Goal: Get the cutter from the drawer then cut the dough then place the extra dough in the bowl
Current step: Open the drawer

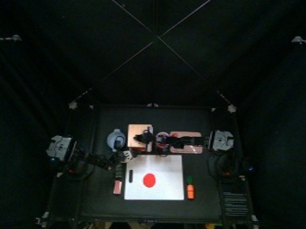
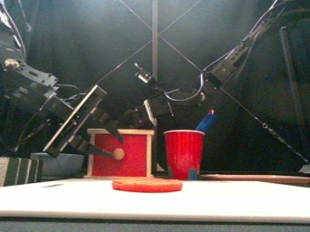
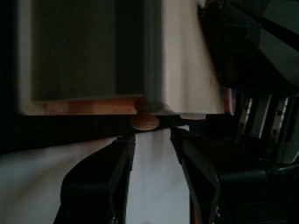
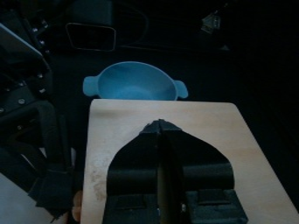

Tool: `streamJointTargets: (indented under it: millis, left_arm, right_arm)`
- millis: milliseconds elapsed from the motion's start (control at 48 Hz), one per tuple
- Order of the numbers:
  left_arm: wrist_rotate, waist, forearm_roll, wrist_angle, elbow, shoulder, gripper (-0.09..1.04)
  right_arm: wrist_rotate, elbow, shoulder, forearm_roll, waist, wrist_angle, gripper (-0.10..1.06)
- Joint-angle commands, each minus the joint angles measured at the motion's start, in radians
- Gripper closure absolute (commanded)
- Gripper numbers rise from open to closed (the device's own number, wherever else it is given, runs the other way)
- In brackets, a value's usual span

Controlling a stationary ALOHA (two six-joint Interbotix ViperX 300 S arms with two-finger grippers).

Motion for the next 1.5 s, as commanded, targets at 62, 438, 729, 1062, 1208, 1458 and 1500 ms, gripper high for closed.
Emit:
streamJointTargets:
  millis: [62,438,729,1062,1208,1458,1500]
  left_arm:
    - [0.003,0.020,0.009,-0.003,-0.032,0.003,0.18]
    - [0.006,0.038,0.006,-0.008,-0.063,0.051,0.19]
    - [0.011,0.041,0.000,-0.025,-0.066,0.054,0.27]
    - [0.011,0.023,0.000,0.000,-0.060,0.054,0.39]
    - [0.008,-0.011,0.000,0.021,-0.066,0.052,0.40]
    - [0.006,-0.071,-0.009,0.041,-0.067,0.043,0.40]
    - [0.005,-0.080,-0.012,0.051,-0.067,0.041,0.40]
  right_arm:
    - [-0.002,-0.005,-0.006,0.002,0.015,0.011,0.94]
    - [0.000,-0.009,0.017,0.008,0.028,0.011,0.94]
    - [0.000,-0.011,0.017,0.014,0.029,0.025,0.94]
    - [0.000,-0.009,0.015,0.014,0.032,0.037,0.94]
    - [0.000,-0.011,0.017,0.015,0.032,0.038,0.94]
    - [0.000,-0.012,0.017,0.015,0.029,0.040,0.94]
    - [0.000,-0.012,0.015,0.015,0.029,0.038,0.94]
